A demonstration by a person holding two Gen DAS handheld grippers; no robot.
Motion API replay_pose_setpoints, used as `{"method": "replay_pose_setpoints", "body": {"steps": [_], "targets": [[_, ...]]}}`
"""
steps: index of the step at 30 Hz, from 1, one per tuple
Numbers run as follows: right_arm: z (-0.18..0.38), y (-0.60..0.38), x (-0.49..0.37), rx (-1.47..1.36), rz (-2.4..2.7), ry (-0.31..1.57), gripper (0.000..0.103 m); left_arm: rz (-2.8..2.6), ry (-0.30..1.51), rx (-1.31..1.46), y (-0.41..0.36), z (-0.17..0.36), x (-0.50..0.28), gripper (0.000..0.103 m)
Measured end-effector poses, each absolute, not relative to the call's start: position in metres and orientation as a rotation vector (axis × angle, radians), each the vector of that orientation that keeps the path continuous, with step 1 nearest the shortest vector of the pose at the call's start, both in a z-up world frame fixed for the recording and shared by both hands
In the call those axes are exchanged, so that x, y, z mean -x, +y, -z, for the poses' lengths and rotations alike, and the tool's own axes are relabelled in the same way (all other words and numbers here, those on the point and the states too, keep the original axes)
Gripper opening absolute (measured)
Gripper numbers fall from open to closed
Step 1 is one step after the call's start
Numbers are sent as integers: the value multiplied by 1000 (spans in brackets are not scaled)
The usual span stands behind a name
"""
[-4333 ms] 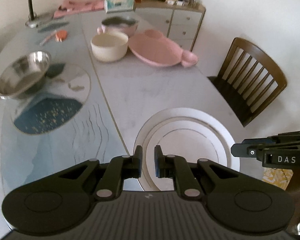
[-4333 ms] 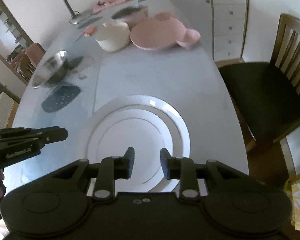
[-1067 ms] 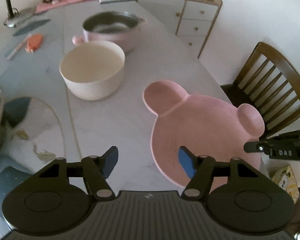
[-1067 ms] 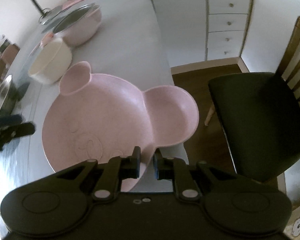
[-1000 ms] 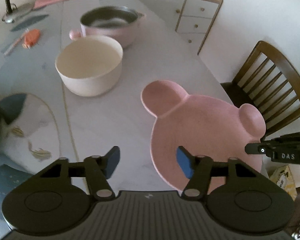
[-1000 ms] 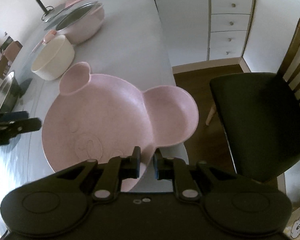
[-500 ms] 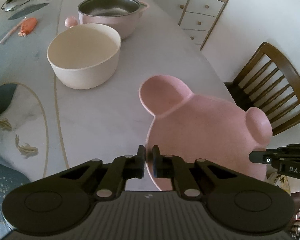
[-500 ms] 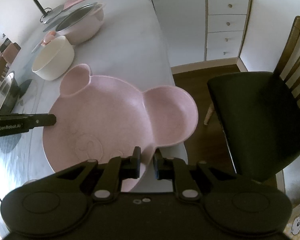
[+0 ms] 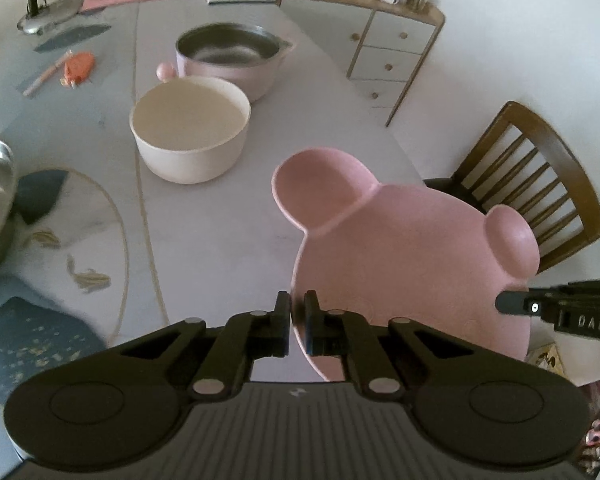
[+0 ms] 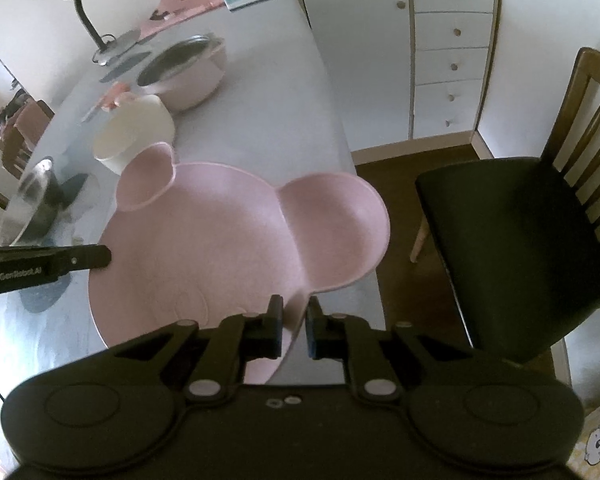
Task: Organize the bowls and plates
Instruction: 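Carry the pink bear plate with both grippers toward the table edge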
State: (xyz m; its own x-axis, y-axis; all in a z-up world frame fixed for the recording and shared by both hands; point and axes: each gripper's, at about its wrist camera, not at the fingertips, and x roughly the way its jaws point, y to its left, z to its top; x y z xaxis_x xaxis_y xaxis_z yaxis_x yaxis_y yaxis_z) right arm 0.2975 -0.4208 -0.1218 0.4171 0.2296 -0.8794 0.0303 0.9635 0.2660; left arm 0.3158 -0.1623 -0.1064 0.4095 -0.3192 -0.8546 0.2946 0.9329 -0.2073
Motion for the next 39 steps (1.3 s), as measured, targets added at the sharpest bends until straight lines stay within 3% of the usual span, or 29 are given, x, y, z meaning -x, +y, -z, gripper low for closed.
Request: {"method": "replay_pose_setpoints", "body": {"steps": [15,39], "targets": [[93,-385,-234,-240,-188,1151,11,362,1102,2,-122,87,-225,5],[127,-359,-199,-197,-201,1229,13,354,1160,-2,-106,118,-162,6]]}}
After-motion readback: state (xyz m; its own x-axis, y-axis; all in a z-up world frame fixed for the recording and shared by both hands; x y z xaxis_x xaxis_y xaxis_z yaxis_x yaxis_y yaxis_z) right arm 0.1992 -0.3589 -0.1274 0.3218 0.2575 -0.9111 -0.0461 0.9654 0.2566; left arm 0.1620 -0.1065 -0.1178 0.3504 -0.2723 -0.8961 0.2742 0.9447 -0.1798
